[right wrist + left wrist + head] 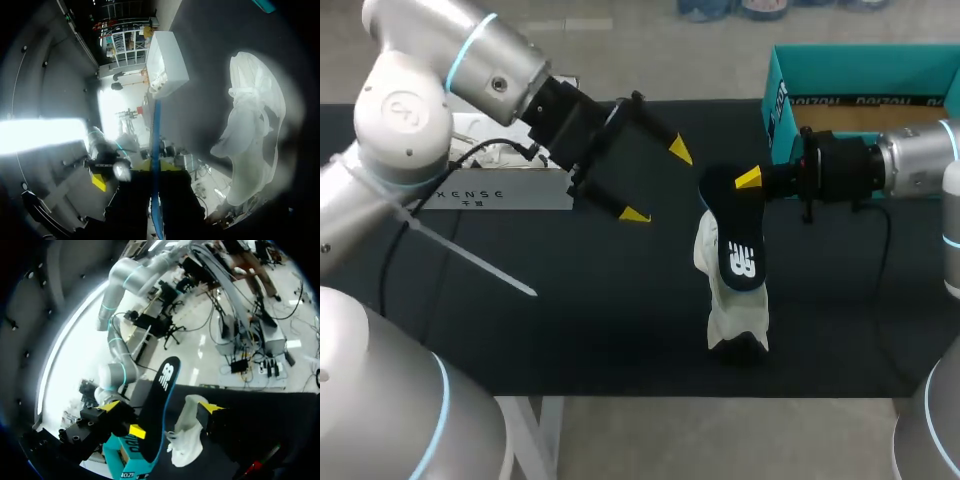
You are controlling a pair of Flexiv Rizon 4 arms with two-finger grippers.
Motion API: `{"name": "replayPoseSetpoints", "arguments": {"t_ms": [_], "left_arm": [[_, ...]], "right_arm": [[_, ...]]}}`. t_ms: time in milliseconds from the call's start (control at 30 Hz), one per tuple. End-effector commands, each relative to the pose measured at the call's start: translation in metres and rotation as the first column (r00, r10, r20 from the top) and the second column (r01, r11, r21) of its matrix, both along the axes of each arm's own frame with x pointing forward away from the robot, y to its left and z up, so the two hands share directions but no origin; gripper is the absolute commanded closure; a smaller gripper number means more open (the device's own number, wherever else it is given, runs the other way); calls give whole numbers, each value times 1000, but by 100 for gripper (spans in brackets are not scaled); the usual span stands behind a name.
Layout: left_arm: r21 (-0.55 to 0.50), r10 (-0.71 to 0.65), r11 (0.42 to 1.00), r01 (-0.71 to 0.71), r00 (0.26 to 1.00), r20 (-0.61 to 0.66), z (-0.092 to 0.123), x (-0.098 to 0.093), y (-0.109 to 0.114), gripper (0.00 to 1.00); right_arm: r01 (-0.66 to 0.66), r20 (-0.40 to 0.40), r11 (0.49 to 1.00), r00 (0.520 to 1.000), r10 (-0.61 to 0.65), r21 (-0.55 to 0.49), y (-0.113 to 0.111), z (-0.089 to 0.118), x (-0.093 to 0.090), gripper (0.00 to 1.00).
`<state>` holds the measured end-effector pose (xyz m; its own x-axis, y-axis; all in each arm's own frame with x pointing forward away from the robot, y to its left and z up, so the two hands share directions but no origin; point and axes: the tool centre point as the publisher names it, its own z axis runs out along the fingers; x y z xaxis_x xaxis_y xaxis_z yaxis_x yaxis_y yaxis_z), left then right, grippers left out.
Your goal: Take the shoe out of the shoebox, open the shoe tongue, remove and reinsert the insole, then place the shoe into the shoebox
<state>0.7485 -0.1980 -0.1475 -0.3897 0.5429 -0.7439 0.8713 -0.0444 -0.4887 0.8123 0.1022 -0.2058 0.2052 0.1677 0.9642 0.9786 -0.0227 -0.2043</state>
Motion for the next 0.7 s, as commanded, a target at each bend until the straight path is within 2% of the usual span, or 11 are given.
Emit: {"name": "replayPoseSetpoints", "arguments": {"t_ms": [33, 467, 533, 567, 700], "left_arm": [[-467, 273, 828, -309, 951, -146, -10, 1, -6, 0], [-467, 273, 828, -309, 951, -146, -10, 1, -6, 0], [-504, 300, 811, -297, 951, -78, -13, -2, -4, 0], [-547, 297, 799, -247, 955, 2, -16, -5, -2, 0], [-620, 325, 764, -179, 937, 129, -30, -12, 7, 0]], "right_arm": [[2, 0, 1000, 1000, -2, -2, 0, 0, -1, 100], [2, 0, 1000, 1000, -2, -2, 0, 0, -1, 100], [2, 0, 1000, 1000, -2, -2, 0, 0, -1, 100], [2, 0, 1000, 1000, -2, -2, 0, 0, -1, 100], [2, 0, 1000, 1000, -2, -2, 0, 0, -1, 100]]}}
